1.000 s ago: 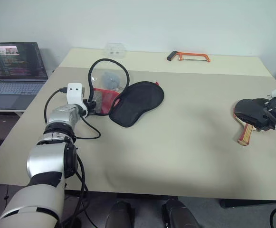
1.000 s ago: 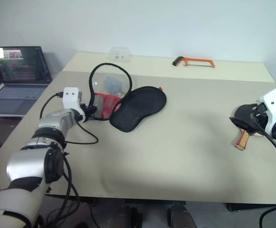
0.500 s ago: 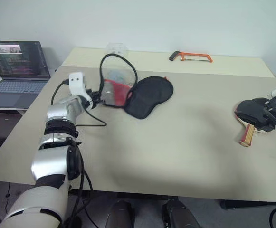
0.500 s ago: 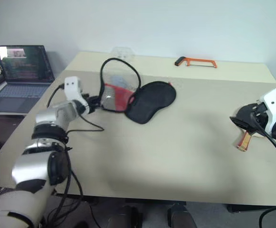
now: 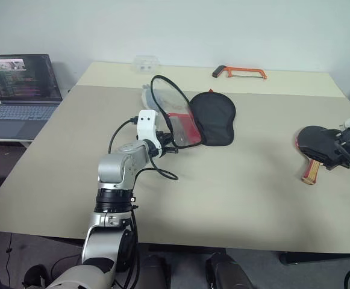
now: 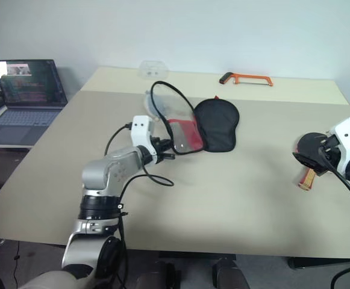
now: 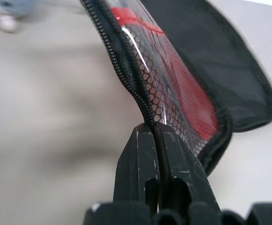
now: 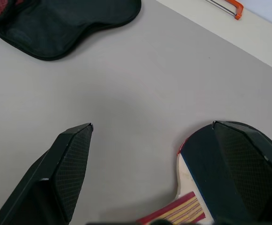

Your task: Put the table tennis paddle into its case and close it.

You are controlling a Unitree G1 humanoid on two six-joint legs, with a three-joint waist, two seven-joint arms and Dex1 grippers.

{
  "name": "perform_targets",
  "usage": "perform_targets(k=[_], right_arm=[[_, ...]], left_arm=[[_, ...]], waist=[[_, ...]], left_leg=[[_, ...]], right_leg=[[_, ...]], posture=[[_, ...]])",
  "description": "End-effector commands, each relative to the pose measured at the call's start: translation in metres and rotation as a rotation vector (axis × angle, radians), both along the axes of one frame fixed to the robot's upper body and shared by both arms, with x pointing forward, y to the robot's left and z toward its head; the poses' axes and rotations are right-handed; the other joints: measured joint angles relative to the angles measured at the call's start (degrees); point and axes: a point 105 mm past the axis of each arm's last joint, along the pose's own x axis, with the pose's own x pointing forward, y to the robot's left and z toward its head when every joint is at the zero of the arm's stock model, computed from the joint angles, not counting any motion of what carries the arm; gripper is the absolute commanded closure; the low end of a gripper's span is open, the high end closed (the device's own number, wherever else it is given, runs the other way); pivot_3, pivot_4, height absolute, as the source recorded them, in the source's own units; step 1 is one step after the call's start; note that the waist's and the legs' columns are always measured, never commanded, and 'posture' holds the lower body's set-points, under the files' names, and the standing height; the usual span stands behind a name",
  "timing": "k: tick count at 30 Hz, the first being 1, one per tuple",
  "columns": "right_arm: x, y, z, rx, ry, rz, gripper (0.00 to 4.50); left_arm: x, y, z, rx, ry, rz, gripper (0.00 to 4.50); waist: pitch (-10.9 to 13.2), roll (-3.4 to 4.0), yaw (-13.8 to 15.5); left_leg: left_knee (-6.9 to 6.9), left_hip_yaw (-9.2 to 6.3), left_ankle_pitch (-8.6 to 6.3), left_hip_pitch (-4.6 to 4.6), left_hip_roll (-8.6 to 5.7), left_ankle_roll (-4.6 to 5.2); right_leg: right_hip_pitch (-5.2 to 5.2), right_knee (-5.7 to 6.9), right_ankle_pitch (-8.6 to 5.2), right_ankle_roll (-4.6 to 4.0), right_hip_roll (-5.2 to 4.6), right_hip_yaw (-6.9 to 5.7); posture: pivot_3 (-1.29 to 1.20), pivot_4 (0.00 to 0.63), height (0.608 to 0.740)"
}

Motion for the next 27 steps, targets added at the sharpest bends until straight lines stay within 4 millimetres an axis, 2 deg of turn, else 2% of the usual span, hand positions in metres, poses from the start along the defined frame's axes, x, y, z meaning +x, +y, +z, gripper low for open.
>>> perform_targets(k=[1, 4, 10, 16, 20, 27], right_arm=[[-0.002, -0.001, 0.02, -0.029, -0.062, 0.002, 0.0], [-0.002, 0.0, 0.02, -0.032, -0.06, 0.005, 0.0], [-0.001, -0.001, 0.021, -0.038, -0.057, 0.007, 0.0], [-0.001, 0.0, 0.02, -0.034, -0.056, 0.01, 0.0], [0.001, 0.002, 0.018, -0.027, -0.049, 0.019, 0.0], [0.005, 0.007, 0.019, -0.026, -0.051, 0.036, 0.0]], left_arm=[[-0.007, -0.011, 0.015, -0.015, -0.047, -0.069, 4.48], [-0.017, -0.02, 0.019, -0.04, -0.03, -0.183, 4.48], [-0.029, -0.024, 0.023, -0.044, -0.015, -0.307, 4.48], [-0.039, -0.037, 0.019, -0.06, 0.001, -0.352, 4.48], [-0.056, -0.05, 0.017, -0.061, 0.022, -0.512, 4.48], [-0.066, -0.06, 0.015, -0.051, 0.023, -0.664, 4.48]], waist=[[0.0, 0.0, -0.01], [0.0, 0.0, 0.02], [0.0, 0.0, 0.0], [0.0, 0.0, 0.03], [0.0, 0.0, 0.01], [0.0, 0.0, 0.02]], left_leg=[[-0.01, 0.0, 0.0, 0.02, 0.0, 0.0], [-0.01, -0.02, 0.0, 0.03, -0.01, 0.0], [-0.02, -0.03, 0.0, 0.05, -0.01, 0.0], [-0.02, -0.06, 0.0, 0.04, -0.02, 0.01], [-0.03, -0.06, -0.01, 0.05, -0.01, 0.01], [-0.04, -0.05, -0.01, 0.08, -0.02, 0.02]], right_leg=[[0.01, 0.0, 0.0, 0.0, 0.0, 0.01], [0.02, -0.01, 0.0, 0.0, 0.0, 0.0], [0.03, -0.01, 0.0, 0.0, 0.0, 0.0], [0.05, -0.03, 0.0, 0.0, 0.0, 0.0], [0.05, -0.03, 0.0, 0.0, 0.0, 0.0], [0.06, -0.05, 0.0, 0.0, 0.01, 0.01]], posture=[[0.0, 0.15, 0.74], [0.0, 0.15, 0.74], [0.0, 0.15, 0.74], [0.0, 0.15, 0.74], [0.0, 0.15, 0.74], [0.0, 0.15, 0.74]])
